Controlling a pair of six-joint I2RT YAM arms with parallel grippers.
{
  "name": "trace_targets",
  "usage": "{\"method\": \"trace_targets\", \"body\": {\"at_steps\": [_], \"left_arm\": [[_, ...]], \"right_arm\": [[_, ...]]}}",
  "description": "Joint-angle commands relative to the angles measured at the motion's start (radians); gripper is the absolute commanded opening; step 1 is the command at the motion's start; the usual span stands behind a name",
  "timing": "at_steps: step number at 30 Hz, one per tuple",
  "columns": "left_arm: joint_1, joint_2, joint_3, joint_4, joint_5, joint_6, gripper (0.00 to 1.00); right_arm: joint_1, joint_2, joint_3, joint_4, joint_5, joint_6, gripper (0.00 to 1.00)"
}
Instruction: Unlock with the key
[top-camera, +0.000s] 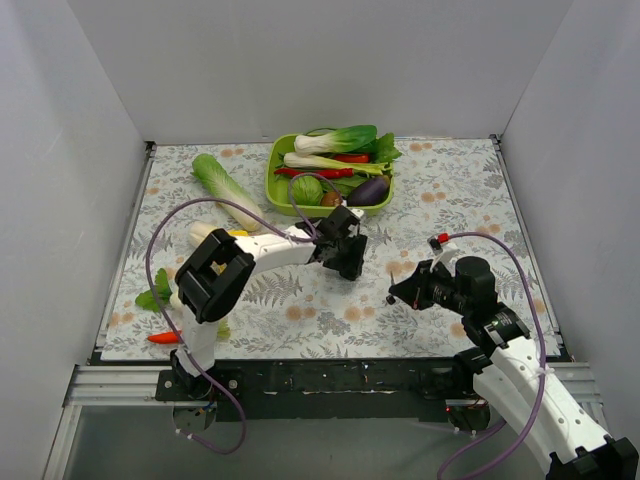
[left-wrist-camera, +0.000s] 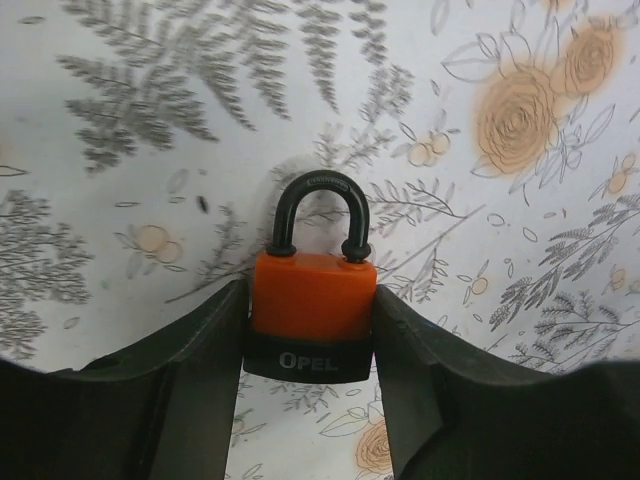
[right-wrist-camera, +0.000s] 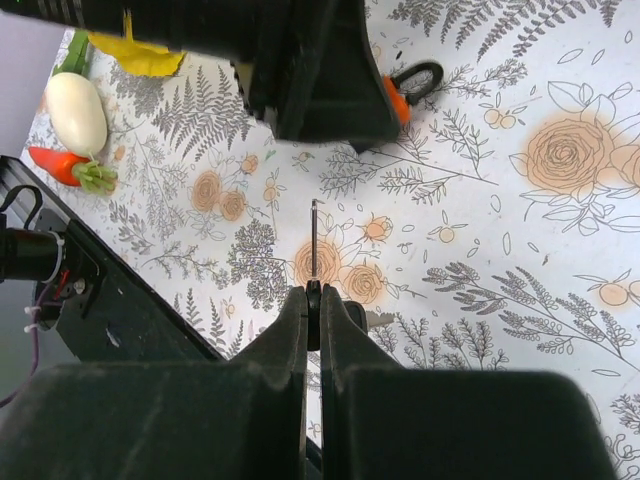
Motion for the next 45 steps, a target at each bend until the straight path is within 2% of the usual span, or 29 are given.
{"method": "trace_targets", "body": {"at_steps": [1, 6, 7, 10, 12, 17, 21, 29, 45], "left_arm": [[0.095, -0.094, -0.058, 0.094, 0.196, -0.105, 0.0], [0.219, -0.172, -0.179, 0.326, 0.408, -0.355, 0.0], [0.236, -0.207, -0.251, 0.436, 0.425, -0.401, 0.0], [0.288, -0.258, -0.375, 0.585, 0.447, -0.513, 0.0], [0.313, -0.286, -0.389, 0.596, 0.468, -0.532, 0.0], [0.328, -0.324, -0.432, 0.613, 0.454, -0.552, 0.0], [0.328, -0.315, -0.46, 0.625, 0.45, -0.578, 0.0], [0.328, -0.332, -0.486, 0.638, 0.405, -0.582, 0.0], [0.326, -0.369, -0.54, 0.664, 0.327, -0.604, 0.0]], "right_arm": [[0.003, 0.019, -0.014, 0.017, -0.019, 0.047, 0.01], [0.054, 0.113, -0.037, 0.085, 0.05, 0.115, 0.01], [0.093, 0.133, -0.032, 0.12, 0.07, 0.125, 0.01], [0.202, 0.251, 0.017, 0.177, 0.179, 0.142, 0.01], [0.25, 0.372, 0.072, 0.2, 0.248, 0.136, 0.01], [0.293, 0.581, 0.13, 0.391, 0.226, 0.179, 0.01], [0.33, 0.714, 0.224, 0.404, 0.262, 0.17, 0.01], [0.359, 0.805, 0.314, 0.439, 0.295, 0.178, 0.01], [0.4, 0.941, 0.386, 0.462, 0.266, 0.201, 0.01]]}}
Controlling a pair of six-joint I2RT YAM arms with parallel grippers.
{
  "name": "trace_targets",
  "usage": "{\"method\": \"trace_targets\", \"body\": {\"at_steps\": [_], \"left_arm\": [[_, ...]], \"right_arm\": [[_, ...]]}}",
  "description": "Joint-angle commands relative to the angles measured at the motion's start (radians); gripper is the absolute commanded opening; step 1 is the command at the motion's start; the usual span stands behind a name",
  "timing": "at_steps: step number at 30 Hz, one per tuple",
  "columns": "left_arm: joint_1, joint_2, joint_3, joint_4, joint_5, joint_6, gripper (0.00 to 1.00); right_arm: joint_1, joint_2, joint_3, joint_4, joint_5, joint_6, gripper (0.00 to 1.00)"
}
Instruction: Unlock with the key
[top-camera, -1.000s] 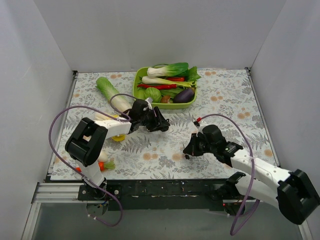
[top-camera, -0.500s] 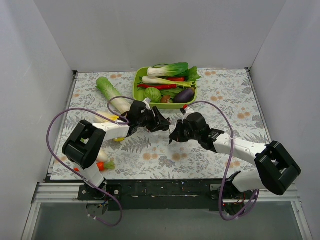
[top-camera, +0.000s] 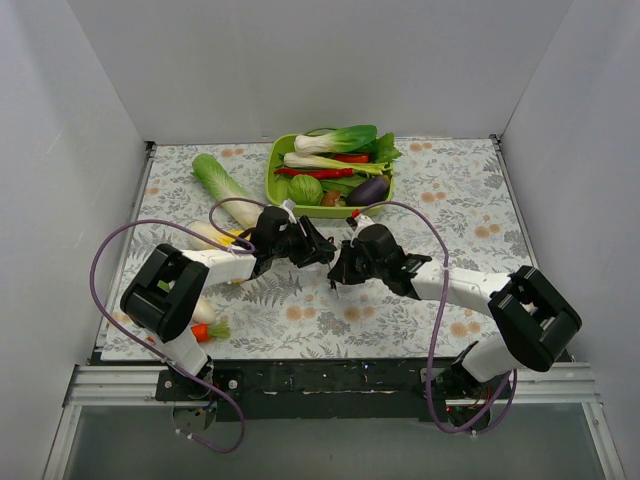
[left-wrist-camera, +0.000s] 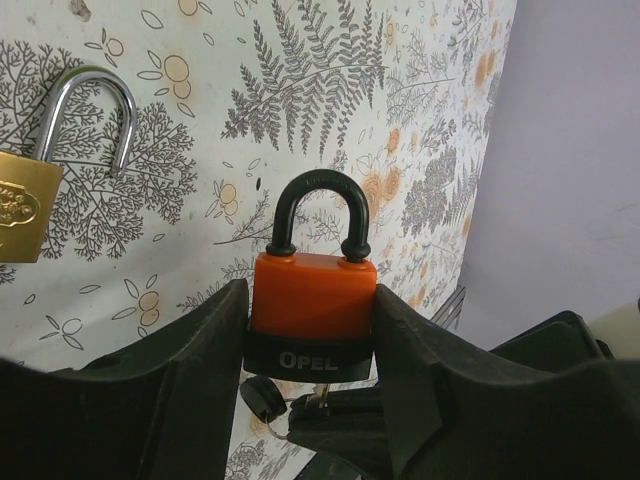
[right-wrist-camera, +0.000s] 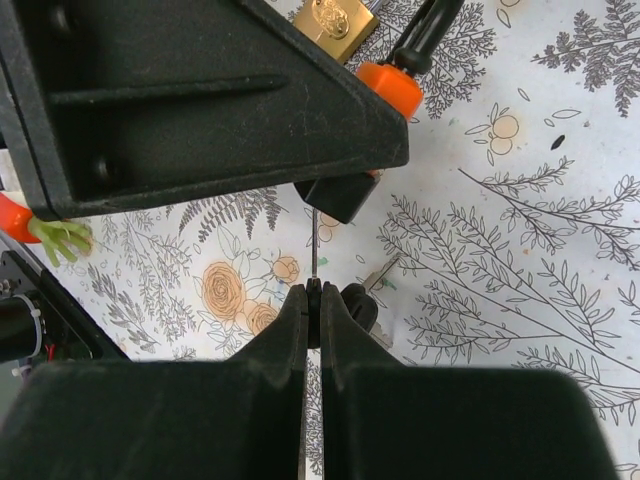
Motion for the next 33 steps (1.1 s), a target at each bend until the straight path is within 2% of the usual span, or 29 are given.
{"method": "trace_targets", "body": {"at_steps": [1, 19, 33], "left_arm": [[-0.003, -0.065, -0.003, 0.048, -0.016, -0.007, 0.0], [-0.029, -0.094, -0.023, 0.052, -0.048, -0.009, 0.0], [-0.031, -0.114, -0.024, 0.046, -0.068, -0.003, 0.0]], "right_arm": [[0.002, 0.026, 0.049, 0.063, -0.014, 0.016, 0.01], [0.0, 0.072, 0.116, 0.016, 0.064, 0.027, 0.01], [-0.006, 0.046, 0.083, 0.016, 0.152, 0.044, 0.01]]}}
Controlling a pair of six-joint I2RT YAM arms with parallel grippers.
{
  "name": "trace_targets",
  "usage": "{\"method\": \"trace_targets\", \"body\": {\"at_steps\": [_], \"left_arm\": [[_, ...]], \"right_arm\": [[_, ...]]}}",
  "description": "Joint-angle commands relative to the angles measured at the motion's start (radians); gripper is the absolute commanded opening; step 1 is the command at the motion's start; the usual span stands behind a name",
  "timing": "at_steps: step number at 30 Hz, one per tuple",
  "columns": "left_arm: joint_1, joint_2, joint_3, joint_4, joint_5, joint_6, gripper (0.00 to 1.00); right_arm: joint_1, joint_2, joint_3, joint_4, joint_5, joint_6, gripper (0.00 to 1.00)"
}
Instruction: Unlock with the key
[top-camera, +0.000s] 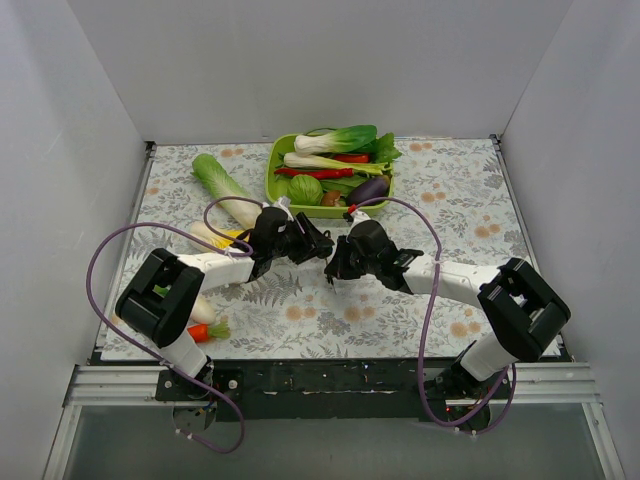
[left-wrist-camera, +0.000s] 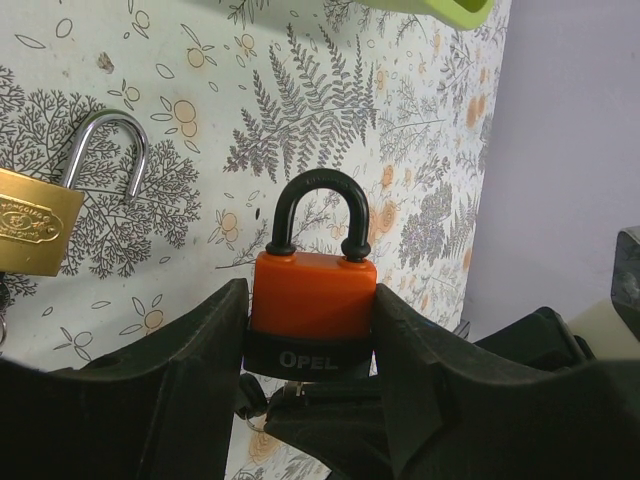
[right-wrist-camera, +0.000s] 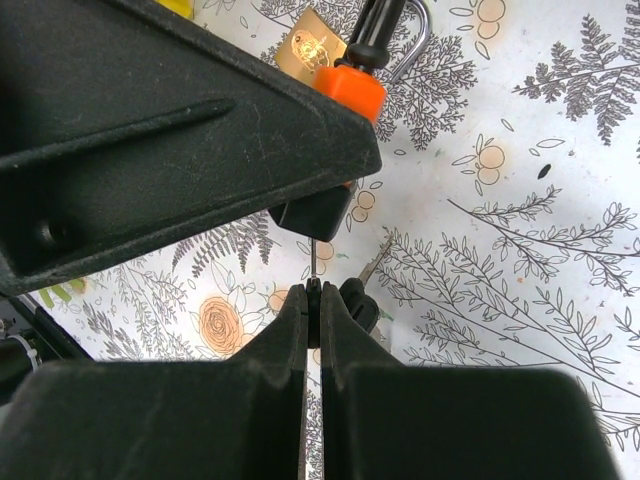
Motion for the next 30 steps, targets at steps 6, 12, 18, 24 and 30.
{"method": "trace_targets", "body": {"at_steps": [6, 12, 18, 24, 30], "left_arm": [[-0.016, -0.066, -0.008, 0.019, 0.033, 0.001, 0.0], [-0.022, -0.057, -0.009, 0.021, 0.035, -0.002, 0.0], [-0.029, -0.049, -0.008, 0.021, 0.038, -0.002, 0.0], [-0.033, -0.04, -0.009, 0.021, 0.04, -0.007, 0.0], [-0.036, -0.032, -0.009, 0.019, 0.036, -0.005, 0.0]], "right_arm": [[-0.014, -0.048, 0.0, 0.063, 0.105, 0.003, 0.01], [-0.014, -0.054, 0.006, 0.083, 0.124, -0.016, 0.01], [-0.014, -0.057, 0.015, 0.086, 0.132, -0.031, 0.01], [-0.014, -0.065, 0.018, 0.095, 0.133, -0.032, 0.01], [-0.014, -0.074, 0.02, 0.095, 0.138, -0.043, 0.01]]}}
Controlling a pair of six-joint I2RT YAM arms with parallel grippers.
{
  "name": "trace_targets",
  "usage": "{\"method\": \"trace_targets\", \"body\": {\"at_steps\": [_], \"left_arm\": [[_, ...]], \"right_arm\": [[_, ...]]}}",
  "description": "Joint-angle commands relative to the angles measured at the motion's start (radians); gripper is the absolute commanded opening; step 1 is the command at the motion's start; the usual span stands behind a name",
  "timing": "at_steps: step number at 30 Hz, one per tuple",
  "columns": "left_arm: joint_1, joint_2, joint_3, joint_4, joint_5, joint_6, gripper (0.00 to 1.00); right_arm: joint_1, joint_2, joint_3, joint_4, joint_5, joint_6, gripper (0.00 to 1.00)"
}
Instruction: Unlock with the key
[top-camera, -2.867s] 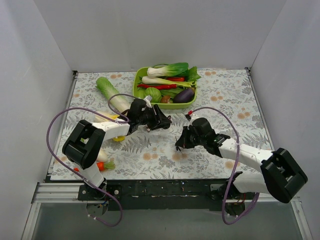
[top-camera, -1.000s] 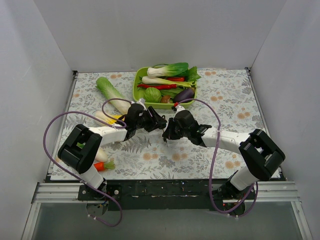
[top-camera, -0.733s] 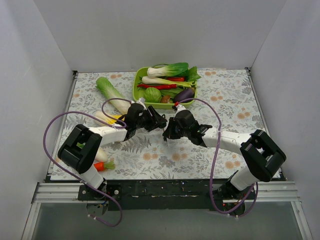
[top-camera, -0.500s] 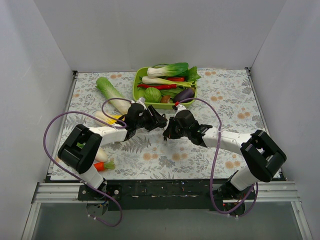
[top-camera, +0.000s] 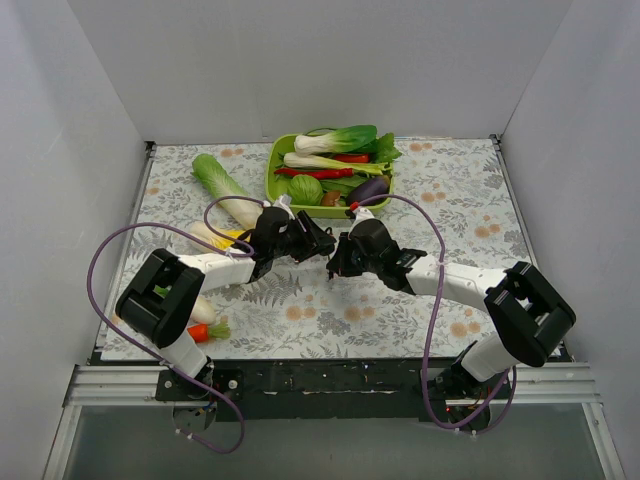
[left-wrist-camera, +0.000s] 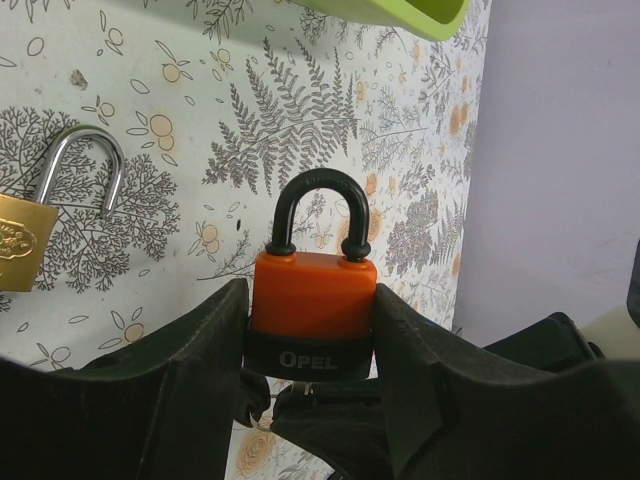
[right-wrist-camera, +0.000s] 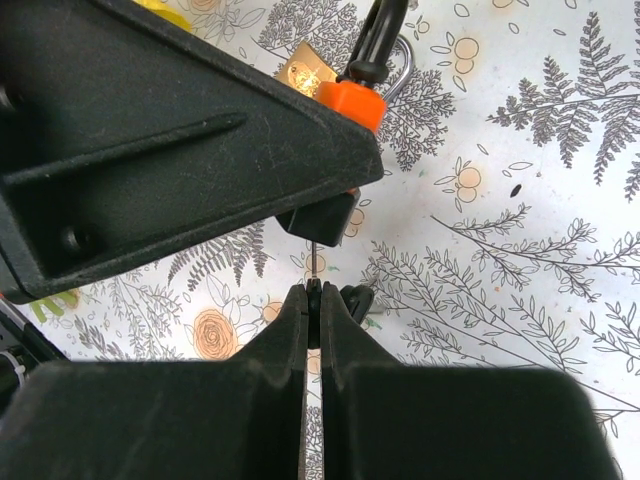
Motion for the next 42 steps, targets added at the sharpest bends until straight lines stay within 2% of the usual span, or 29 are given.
{"method": "trace_targets", "body": {"at_steps": [1, 11, 16, 29, 35, 42], "left_arm": [[-0.027, -0.029, -0.009, -0.015, 0.058, 0.005, 0.0], [-0.031, -0.036, -0.012, -0.015, 0.046, 0.007, 0.0], [-0.035, -0.044, -0.016, -0.013, 0.035, 0.011, 0.0], [-0.069, -0.108, -0.041, -0.007, -0.049, 0.033, 0.0], [-0.093, -0.115, -0.039, -0.001, -0.058, 0.049, 0.0], [-0.133, -0.133, -0.03, 0.006, -0.083, 0.117, 0.0]], "right_arm": [[-0.015, -0.048, 0.021, 0.095, 0.086, -0.016, 0.01], [-0.019, -0.045, 0.018, 0.066, 0.115, -0.003, 0.01], [-0.046, -0.036, 0.007, 0.075, 0.083, 0.043, 0.01], [-0.089, -0.023, 0.006, 0.123, 0.075, 0.082, 0.01], [-0.109, -0.034, -0.023, 0.245, 0.06, 0.038, 0.01], [-0.124, -0.083, -0.022, 0.284, 0.089, -0.048, 0.01]]}}
